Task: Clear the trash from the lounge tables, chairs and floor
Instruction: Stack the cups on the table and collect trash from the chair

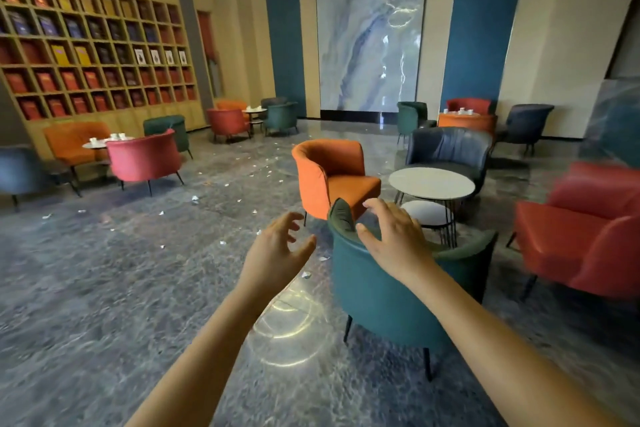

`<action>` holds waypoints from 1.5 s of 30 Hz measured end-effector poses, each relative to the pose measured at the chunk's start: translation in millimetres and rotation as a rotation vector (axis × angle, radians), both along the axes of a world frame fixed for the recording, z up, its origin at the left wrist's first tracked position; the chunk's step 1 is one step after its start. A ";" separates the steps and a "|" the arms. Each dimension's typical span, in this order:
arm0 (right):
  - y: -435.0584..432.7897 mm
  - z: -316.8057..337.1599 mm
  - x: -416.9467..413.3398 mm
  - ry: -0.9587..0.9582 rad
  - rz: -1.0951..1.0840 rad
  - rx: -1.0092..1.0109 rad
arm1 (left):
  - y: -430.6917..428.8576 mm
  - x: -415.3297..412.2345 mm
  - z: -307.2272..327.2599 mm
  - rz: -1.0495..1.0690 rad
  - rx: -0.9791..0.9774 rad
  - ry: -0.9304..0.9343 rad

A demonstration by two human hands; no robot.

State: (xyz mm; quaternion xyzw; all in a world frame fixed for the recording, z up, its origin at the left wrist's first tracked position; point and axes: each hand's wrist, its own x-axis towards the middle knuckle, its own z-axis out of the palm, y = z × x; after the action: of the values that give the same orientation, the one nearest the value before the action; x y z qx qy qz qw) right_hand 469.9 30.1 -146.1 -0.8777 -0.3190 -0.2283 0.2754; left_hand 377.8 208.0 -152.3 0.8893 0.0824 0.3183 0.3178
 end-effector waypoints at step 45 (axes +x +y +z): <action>1184.1 -49.1 498.8 0.122 0.744 -0.132 | 1091.1 372.6 -51.1 0.778 -0.063 0.130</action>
State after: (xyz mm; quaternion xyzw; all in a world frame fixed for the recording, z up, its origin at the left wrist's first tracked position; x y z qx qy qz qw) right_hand 968.8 1214.2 -195.1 -0.7296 -0.6129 -0.0388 0.3010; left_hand 750.4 1299.1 -203.4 0.7997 0.4431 0.3552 0.1947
